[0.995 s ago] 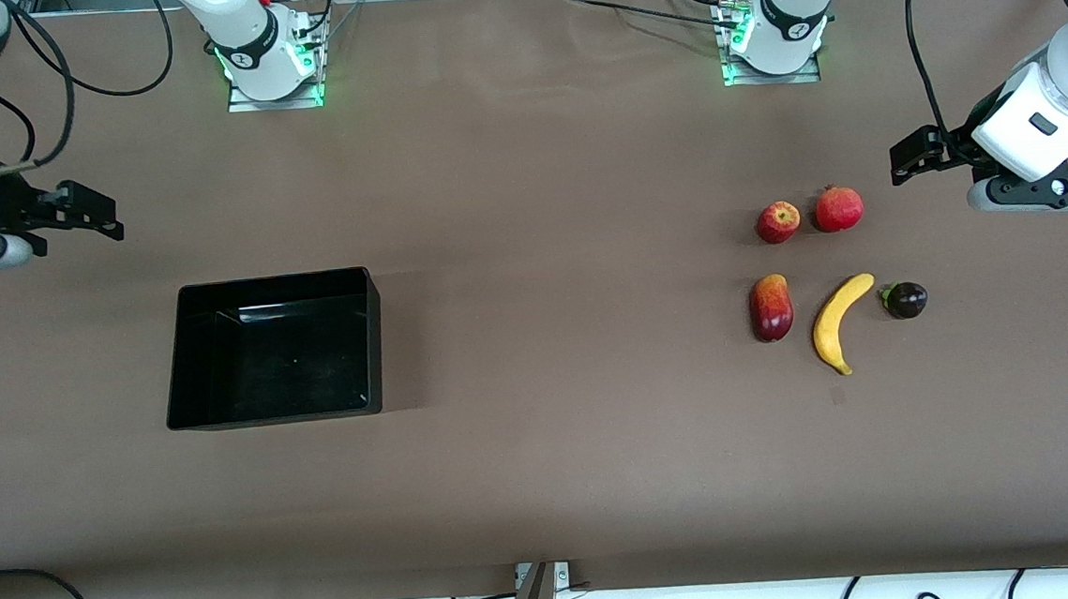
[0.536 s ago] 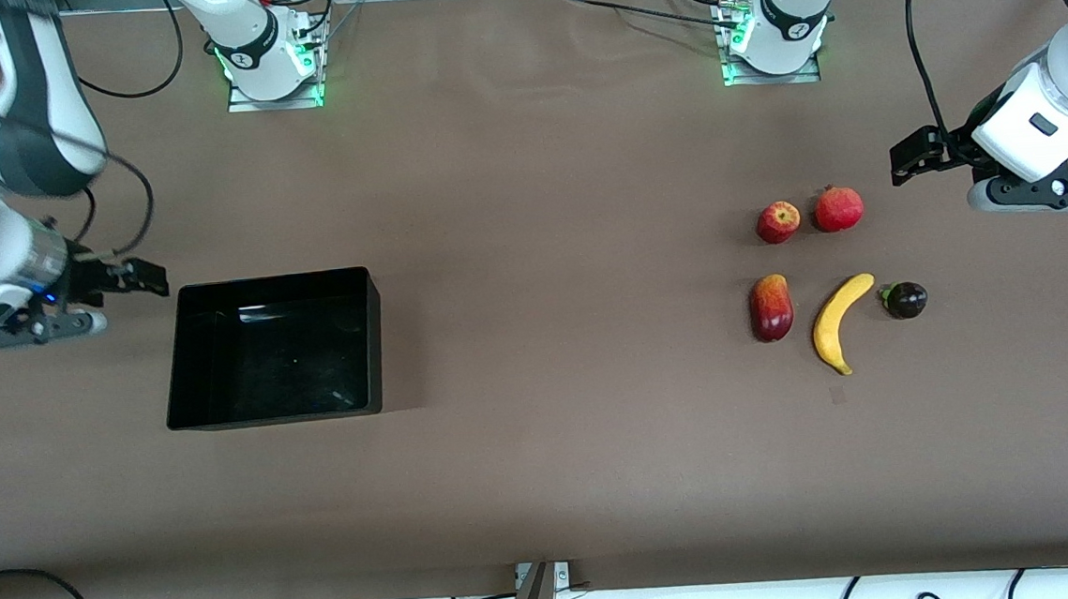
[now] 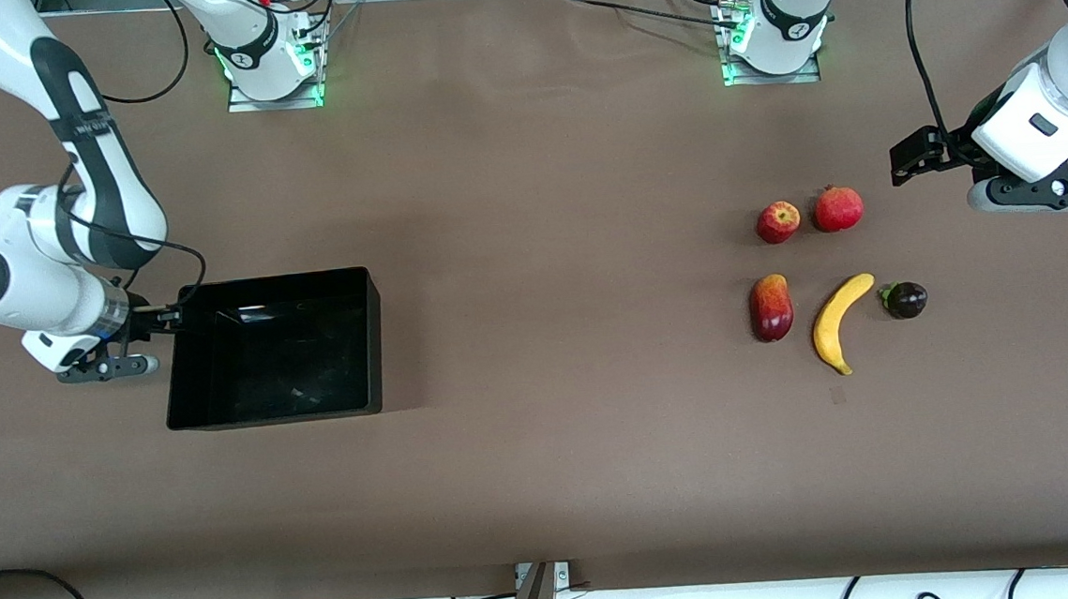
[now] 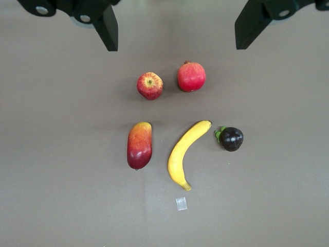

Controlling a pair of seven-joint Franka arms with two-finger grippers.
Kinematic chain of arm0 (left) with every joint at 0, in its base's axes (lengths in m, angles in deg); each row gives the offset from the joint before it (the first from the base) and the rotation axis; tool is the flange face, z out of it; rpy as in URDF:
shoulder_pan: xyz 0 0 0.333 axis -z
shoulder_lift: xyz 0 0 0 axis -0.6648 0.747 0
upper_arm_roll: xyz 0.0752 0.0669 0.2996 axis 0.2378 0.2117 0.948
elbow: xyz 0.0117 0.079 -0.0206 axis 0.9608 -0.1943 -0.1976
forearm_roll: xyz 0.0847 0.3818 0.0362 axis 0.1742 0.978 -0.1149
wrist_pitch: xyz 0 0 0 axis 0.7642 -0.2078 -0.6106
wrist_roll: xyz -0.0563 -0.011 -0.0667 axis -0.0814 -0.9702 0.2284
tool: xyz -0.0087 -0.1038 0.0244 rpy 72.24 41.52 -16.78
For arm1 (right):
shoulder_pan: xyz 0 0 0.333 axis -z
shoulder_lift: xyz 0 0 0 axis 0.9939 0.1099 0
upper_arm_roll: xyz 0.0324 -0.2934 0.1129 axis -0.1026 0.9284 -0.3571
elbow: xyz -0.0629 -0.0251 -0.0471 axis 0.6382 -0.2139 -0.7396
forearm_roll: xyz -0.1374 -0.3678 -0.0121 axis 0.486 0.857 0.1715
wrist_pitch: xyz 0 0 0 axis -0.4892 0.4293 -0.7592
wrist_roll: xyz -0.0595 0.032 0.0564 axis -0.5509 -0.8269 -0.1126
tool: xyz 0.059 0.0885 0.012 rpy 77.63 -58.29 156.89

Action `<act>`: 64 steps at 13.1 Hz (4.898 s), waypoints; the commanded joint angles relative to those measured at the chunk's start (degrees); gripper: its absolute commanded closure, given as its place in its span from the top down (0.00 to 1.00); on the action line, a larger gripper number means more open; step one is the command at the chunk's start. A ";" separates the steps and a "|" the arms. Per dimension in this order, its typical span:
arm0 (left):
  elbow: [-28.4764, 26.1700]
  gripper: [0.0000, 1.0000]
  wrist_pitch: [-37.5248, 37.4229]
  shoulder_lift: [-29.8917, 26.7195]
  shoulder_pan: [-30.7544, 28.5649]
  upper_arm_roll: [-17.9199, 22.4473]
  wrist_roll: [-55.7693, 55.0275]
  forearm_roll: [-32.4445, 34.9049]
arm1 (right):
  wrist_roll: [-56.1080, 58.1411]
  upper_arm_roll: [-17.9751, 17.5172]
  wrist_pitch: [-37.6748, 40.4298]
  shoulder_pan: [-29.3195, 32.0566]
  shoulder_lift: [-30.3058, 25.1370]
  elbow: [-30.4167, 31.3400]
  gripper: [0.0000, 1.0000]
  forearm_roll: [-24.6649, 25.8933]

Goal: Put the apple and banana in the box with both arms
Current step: 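Reach the right gripper to the black box wall and grasp it, then drag the black box with the right gripper toward the fruits, then release the box with the right gripper while the left gripper reaches the apple, then grasp the red apple beside the box with the left gripper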

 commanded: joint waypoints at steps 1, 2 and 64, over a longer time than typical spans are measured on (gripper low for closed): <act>1.82 1.00 -1.25 0.74 0.34 0.28 0.83 -0.80 | 0.11 -0.18 -1.61 0.38 1.70 -0.35 0.78 -0.29; 1.82 1.00 -1.25 0.74 0.34 0.28 0.91 -0.71 | 0.11 -0.18 -1.61 0.64 1.80 -0.26 0.67 -0.29; -55.39 1.00 60.58 3.35 0.60 -4.47 16.12 3.05 | -18.45 17.30 36.70 -39.08 -11.36 -27.43 1.00 -10.31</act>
